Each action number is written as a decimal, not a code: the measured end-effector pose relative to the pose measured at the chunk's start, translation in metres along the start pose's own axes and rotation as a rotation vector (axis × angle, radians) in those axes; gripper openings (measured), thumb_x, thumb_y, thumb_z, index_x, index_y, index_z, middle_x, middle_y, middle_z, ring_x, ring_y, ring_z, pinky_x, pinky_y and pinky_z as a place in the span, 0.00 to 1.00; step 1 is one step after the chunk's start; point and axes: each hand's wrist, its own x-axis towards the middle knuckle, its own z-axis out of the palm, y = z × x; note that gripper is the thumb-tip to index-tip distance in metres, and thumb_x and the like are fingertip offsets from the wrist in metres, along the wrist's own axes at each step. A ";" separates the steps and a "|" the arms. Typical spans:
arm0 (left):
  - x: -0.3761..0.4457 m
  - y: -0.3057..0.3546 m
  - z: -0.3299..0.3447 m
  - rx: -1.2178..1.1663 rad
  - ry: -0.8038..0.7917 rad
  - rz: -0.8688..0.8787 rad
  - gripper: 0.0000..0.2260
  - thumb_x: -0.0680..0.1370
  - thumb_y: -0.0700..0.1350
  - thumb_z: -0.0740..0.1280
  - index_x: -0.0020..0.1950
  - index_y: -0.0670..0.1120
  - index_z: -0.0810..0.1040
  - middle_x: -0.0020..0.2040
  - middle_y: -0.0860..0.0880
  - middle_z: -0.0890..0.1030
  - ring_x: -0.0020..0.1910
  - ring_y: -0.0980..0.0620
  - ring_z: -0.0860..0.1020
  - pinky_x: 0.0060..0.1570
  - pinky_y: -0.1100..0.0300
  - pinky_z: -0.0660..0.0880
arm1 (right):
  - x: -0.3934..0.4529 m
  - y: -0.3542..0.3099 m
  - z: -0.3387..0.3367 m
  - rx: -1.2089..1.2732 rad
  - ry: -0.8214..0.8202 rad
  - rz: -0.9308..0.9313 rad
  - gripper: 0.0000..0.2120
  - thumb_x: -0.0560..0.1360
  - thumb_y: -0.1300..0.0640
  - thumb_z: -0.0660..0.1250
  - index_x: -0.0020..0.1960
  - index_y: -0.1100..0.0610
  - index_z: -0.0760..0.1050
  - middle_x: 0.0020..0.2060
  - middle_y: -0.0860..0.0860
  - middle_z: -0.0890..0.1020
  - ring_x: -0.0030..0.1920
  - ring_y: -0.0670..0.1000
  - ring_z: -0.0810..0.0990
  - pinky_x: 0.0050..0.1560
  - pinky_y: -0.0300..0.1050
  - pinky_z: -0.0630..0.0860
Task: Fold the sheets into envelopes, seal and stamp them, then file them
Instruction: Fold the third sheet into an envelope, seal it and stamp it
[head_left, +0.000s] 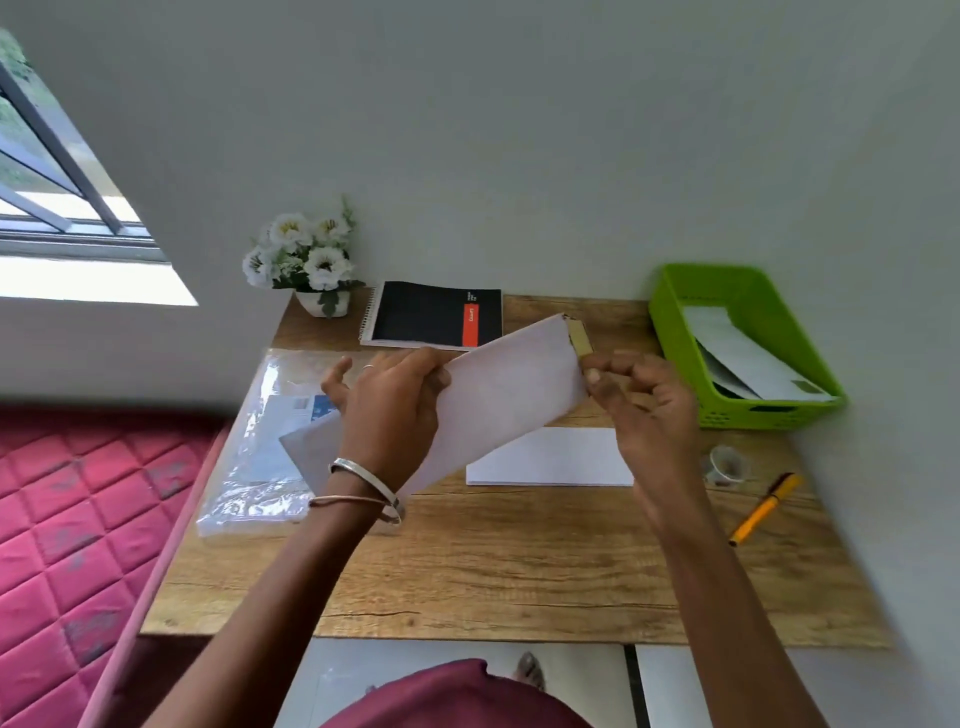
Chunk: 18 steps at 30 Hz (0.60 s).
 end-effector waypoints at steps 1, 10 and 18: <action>0.002 0.002 0.003 -0.001 -0.037 -0.015 0.09 0.76 0.37 0.61 0.43 0.48 0.78 0.36 0.55 0.76 0.40 0.51 0.75 0.59 0.45 0.58 | 0.002 0.003 -0.006 0.005 -0.023 -0.001 0.11 0.72 0.62 0.71 0.42 0.45 0.82 0.47 0.42 0.81 0.54 0.48 0.77 0.48 0.43 0.76; 0.014 0.015 0.026 -0.001 -0.356 -0.049 0.09 0.78 0.41 0.58 0.42 0.54 0.72 0.37 0.57 0.74 0.41 0.53 0.70 0.57 0.52 0.58 | 0.021 0.016 -0.048 0.148 -0.236 0.157 0.06 0.73 0.67 0.68 0.46 0.59 0.82 0.42 0.49 0.85 0.42 0.46 0.82 0.39 0.41 0.80; 0.011 0.014 0.041 -0.168 -0.522 -0.144 0.12 0.78 0.43 0.57 0.37 0.55 0.71 0.40 0.55 0.78 0.44 0.50 0.76 0.56 0.40 0.69 | 0.028 0.027 -0.061 0.209 -0.277 0.262 0.09 0.70 0.72 0.70 0.45 0.60 0.81 0.37 0.55 0.83 0.36 0.49 0.80 0.32 0.43 0.79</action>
